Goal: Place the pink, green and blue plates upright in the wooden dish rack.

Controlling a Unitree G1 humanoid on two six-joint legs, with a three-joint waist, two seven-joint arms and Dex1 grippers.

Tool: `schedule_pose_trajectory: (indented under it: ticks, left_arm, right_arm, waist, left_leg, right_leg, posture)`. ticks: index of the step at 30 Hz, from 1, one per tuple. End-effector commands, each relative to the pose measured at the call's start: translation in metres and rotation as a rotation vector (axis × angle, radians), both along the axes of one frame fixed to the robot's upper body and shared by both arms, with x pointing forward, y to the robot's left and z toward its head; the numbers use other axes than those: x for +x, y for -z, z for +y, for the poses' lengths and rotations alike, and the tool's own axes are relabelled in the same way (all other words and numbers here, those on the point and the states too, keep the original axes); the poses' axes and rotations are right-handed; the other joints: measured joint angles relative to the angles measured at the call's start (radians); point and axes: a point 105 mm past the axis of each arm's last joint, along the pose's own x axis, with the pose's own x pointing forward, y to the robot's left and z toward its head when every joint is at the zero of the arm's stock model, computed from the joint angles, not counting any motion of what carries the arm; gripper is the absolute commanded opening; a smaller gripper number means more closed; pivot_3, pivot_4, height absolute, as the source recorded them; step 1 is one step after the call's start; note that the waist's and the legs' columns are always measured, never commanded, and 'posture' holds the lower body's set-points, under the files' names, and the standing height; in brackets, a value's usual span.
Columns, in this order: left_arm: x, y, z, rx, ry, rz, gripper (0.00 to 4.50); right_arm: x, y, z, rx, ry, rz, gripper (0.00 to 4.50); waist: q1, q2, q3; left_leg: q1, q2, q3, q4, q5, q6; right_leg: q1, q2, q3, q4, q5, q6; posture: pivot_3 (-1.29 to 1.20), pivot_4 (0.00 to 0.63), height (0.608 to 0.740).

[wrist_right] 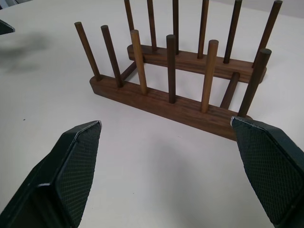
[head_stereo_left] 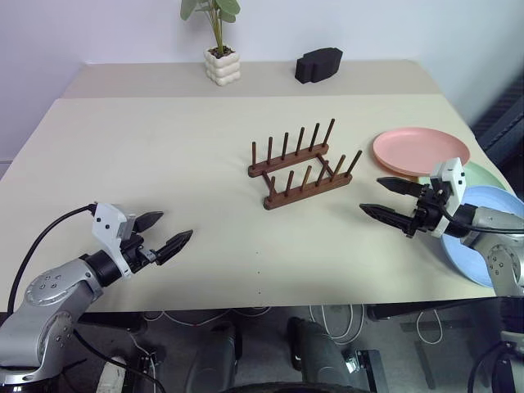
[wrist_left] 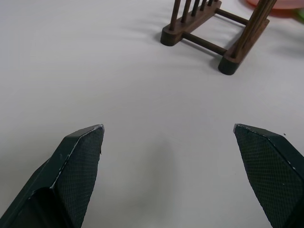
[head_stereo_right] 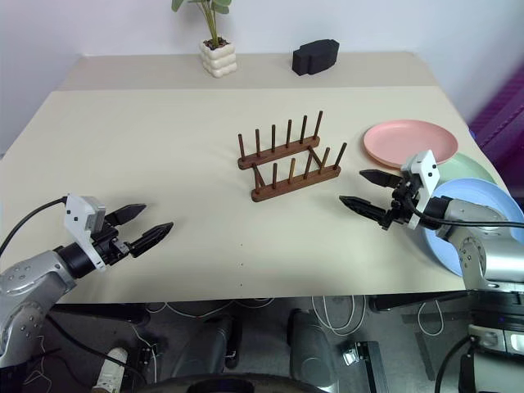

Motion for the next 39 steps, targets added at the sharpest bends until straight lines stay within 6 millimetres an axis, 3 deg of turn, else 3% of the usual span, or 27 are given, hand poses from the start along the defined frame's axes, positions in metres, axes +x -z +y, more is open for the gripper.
schedule_pose_trajectory:
  ticks: [1,7,12,25,35,39]
  left_arm:
    - [0.001,-0.014,0.001,0.014,-0.004,-0.06,4.5]
    - [0.002,-0.016,-0.006,0.002,0.006,-0.07,4.5]
    - [0.001,-0.008,-0.017,-0.017,0.028,-0.053,4.5]
    - [0.012,0.016,-0.056,0.028,0.203,0.013,4.5]
    - [0.073,0.045,-0.122,0.108,0.402,0.039,4.5]
    - [0.092,0.05,-0.133,0.153,0.443,0.029,4.5]
  right_arm:
    - [0.005,-0.009,0.006,0.007,-0.018,-0.047,4.45]
    - [0.009,-0.012,0.015,0.018,-0.044,-0.057,4.45]
    - [0.0,0.004,0.022,-0.022,-0.064,-0.014,4.45]
    - [-0.013,0.007,0.03,-0.03,-0.076,-0.019,4.45]
    - [-0.046,0.031,0.067,-0.006,-0.105,0.005,4.45]
    - [-0.049,0.034,0.074,0.004,-0.087,0.001,4.45]
  waist:
    - [0.0,0.0,0.0]
    - [-0.001,0.0,0.0]
    - [0.003,0.0,0.0]
    - [0.002,0.0,0.0]
    - [0.022,0.0,-0.001]
    - [0.024,0.0,-0.001]
  left_leg:
    - [0.0,0.0,0.0,0.0,0.0,0.0]
    - [0.0,0.0,0.0,0.0,0.0,0.0]
    - [0.0,0.0,0.0,0.0,0.0,0.0]
    - [0.0,-0.001,0.0,0.0,0.0,0.0]
    - [0.0,-0.003,0.0,0.002,0.0,0.0]
    - [0.001,-0.004,0.0,0.003,0.0,0.0]
  right_leg:
    - [0.0,0.0,0.0,0.0,0.0,0.0]
    - [0.0,0.0,0.0,0.0,0.0,0.0]
    - [0.0,0.0,0.0,0.0,0.0,0.0]
    - [0.0,0.001,0.0,0.001,0.0,0.0]
    - [0.001,0.001,0.0,0.001,0.001,0.001]
    - [0.002,0.0,0.0,0.001,0.001,0.002]
  posture:
    - [0.0,0.15,0.738]
    - [0.0,0.15,0.738]
    - [0.0,0.15,0.738]
    - [0.0,0.15,0.738]
    - [0.0,0.15,0.738]
    - [0.0,0.15,0.738]
